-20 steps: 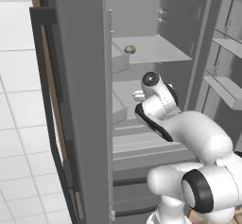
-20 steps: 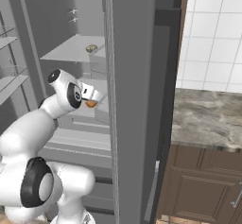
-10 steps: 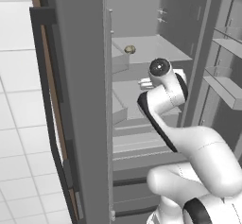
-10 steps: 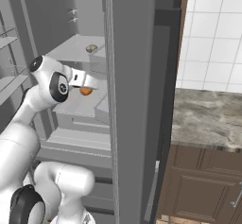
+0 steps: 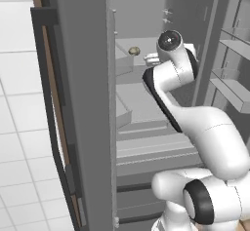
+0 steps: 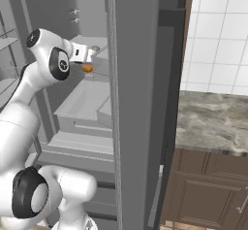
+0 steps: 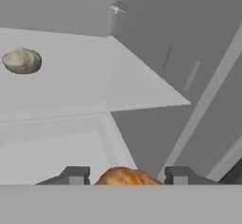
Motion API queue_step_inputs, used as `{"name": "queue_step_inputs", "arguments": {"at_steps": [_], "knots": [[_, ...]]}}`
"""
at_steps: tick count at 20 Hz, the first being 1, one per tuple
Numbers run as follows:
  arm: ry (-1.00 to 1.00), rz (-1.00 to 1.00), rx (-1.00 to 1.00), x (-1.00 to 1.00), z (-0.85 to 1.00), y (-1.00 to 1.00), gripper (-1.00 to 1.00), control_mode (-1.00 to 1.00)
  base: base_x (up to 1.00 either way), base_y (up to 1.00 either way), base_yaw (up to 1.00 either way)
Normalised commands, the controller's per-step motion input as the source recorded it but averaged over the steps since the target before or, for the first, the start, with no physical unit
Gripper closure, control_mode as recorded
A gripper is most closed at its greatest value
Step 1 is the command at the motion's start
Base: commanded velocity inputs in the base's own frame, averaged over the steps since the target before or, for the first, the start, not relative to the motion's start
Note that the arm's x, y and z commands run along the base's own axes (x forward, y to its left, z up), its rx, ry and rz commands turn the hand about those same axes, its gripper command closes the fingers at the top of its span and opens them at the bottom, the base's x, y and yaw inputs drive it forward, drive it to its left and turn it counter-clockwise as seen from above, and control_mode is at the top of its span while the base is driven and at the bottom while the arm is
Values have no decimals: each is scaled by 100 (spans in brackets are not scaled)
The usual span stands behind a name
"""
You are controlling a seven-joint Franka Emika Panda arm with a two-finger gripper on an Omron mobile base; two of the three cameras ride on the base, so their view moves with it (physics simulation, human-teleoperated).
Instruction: Move the dumpling and tangerine from the second highest shelf to the top shelf to make space. Then, place the pitcher from the counter on the cleared second highest shelf.
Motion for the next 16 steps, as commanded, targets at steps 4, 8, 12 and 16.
{"name": "queue_step_inputs", "arguments": {"at_steps": [4, 8, 12, 16], "knots": [[-1, 0, 1, 62, 40, -4, 100, -100, 0, 0, 0], [0, 0, 6, 90, -5, -16, 100, -100, 0, 0, 0], [0, 0, 4, 98, -39, -14, 100, -100, 0, 0, 0], [0, 0, 1, 100, -61, -2, 100, -100, 0, 0, 0]]}}
